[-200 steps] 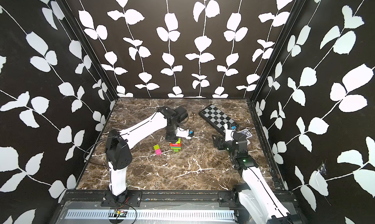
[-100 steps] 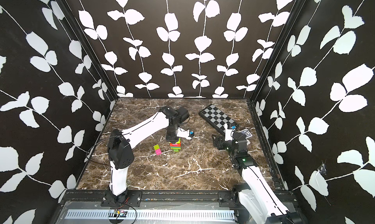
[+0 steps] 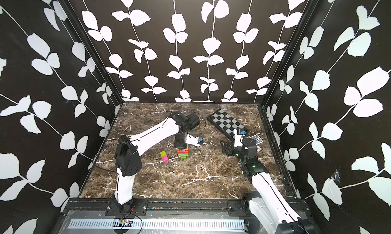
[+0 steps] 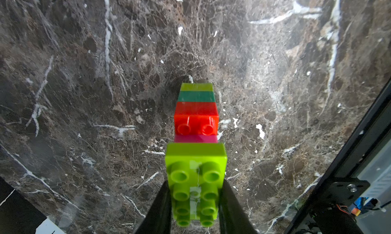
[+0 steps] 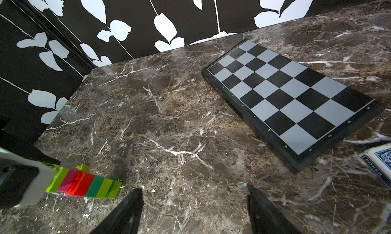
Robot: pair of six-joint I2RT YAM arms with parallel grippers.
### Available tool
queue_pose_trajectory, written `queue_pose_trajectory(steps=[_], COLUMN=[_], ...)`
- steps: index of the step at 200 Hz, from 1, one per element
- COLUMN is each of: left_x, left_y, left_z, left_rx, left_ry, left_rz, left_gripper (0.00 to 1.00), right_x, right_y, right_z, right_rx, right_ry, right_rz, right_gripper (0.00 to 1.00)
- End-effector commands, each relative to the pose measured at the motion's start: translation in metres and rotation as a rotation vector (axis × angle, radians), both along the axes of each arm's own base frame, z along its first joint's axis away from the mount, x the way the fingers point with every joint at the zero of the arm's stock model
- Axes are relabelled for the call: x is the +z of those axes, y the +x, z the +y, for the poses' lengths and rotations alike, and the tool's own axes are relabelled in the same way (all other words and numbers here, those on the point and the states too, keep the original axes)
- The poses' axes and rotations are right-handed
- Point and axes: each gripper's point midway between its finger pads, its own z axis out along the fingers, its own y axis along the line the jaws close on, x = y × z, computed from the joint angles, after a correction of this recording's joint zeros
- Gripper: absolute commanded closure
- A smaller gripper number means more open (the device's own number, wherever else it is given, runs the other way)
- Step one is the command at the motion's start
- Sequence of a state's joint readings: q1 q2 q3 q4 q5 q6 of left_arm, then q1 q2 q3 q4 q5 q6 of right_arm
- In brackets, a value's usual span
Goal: Assemble a carrot with lego
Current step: Assemble the lego brick with the lego brick.
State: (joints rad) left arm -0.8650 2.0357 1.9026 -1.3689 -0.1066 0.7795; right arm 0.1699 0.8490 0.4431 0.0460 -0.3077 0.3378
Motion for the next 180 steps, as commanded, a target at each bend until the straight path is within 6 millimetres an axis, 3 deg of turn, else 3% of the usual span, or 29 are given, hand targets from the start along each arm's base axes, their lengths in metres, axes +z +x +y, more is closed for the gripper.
queue_pose_trajectory(steps=[1,35,63,102,128,156,180], left_x=[-0.067,-0.066,-0.063,-0.077,-0.074,-0.063,-0.053], left_y=[-0.023,-0.028,-0.029,-0.029,-0.023,-0.016,-0.026], left_z=[0.006,-0.013,-0.018,0.005,0.012,-0.003,-0.022], left_rx=[-0.045,-0.048,-0.017,-0.028,-0.074,-0.090,-0.075], left_ry=[0.137,0.073,0.065,0.235,0.250,0.165,0.053], left_rz=[0.160,0.191,0.209,0.172,0.119,0.070,0.120], left_gripper=[1.00,1.00,1.00,1.00,1.00,1.00,1.00], right_x=[-0.004,-0.005,-0.005,-0.007,-0.009,-0.009,-0.010], right_y=[0.000,0.000,0.000,0.000,0.000,0.001,0.001], right_z=[0.002,0.003,0.002,0.002,0.003,0.003,0.003], right_rx=[0.004,0.007,0.005,0.003,0.003,0.004,0.004], right_ry=[0.012,0.018,0.017,0.019,0.021,0.021,0.026], right_rz=[-0.011,-0.004,-0.002,0.003,0.008,0.009,0.012], right_gripper=[0.23,0.23,0.23,0.23,0.23,0.23,0.23])
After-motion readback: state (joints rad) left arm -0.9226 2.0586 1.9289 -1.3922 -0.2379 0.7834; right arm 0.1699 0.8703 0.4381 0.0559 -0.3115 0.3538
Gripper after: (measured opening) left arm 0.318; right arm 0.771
